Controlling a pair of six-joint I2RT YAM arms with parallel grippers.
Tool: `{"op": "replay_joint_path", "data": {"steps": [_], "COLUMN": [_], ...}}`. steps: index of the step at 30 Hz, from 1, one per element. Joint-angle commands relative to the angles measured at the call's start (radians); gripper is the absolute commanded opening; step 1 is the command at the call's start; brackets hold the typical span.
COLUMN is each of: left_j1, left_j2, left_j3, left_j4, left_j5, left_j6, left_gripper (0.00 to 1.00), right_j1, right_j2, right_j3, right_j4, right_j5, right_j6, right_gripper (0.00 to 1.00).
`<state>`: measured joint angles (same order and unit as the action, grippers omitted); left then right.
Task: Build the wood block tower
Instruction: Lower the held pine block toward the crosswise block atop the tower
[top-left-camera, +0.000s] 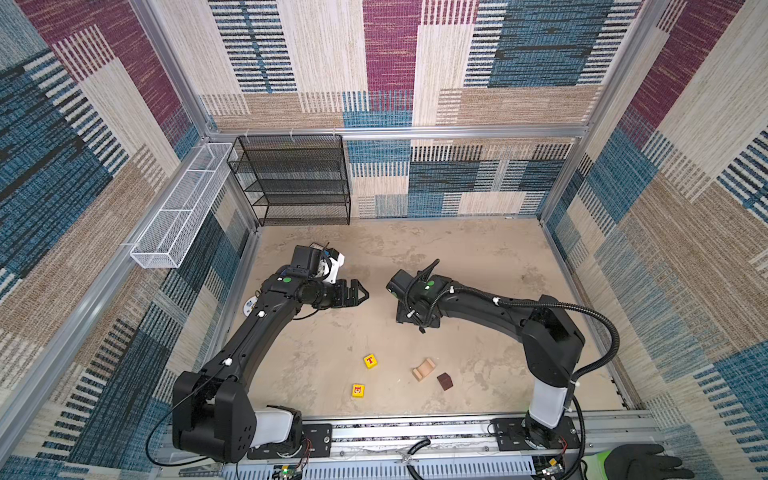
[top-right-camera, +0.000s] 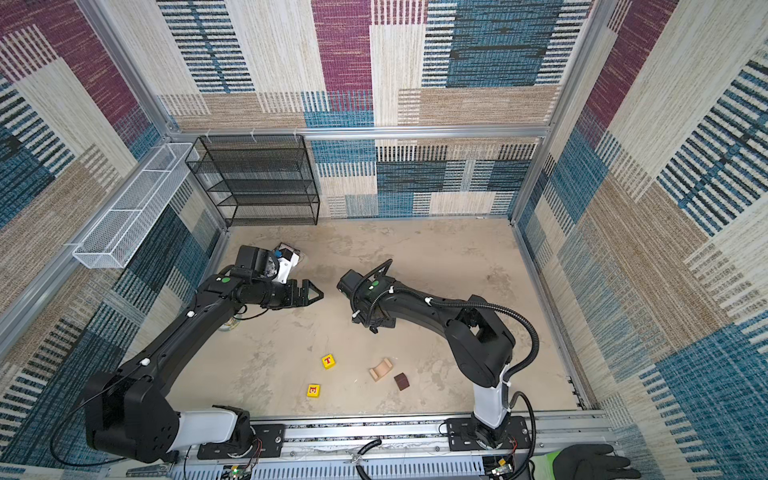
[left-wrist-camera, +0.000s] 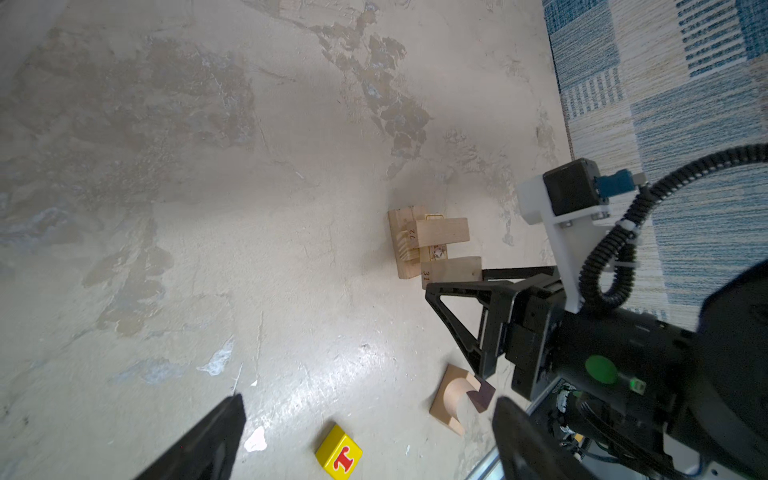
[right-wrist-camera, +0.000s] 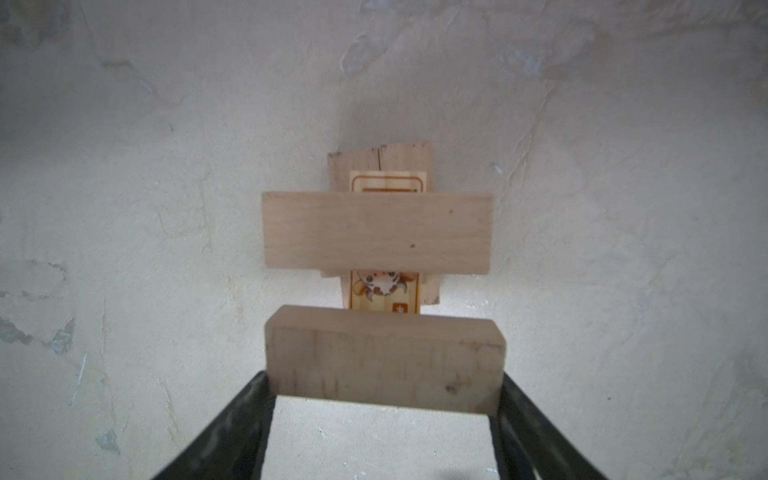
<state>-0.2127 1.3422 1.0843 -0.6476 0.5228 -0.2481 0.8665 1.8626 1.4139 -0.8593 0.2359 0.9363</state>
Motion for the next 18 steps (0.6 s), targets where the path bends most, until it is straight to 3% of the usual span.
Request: {"op": "replay_joint_path", "data": {"steps": [1, 18], "left_j1": [0.01, 0.028], "left_j2": [0.0, 0.006], "left_j3": [-0.005, -0.015], "left_j4": [0.021, 0.043], "left_j5": [0.032, 0.086], "left_j6": [-0.009, -0.025], "left_gripper": [0.98, 0.97], "right_j1": [0.002, 0.002], "right_j2": [0.007, 0.035], "right_j3": [0.012, 0.044], "right_j4": [-0.005, -0.012], "right_j5": [0.022, 0.019], "right_j6": [-0.01, -0.017], "right_gripper": [0.42, 0.43]}}
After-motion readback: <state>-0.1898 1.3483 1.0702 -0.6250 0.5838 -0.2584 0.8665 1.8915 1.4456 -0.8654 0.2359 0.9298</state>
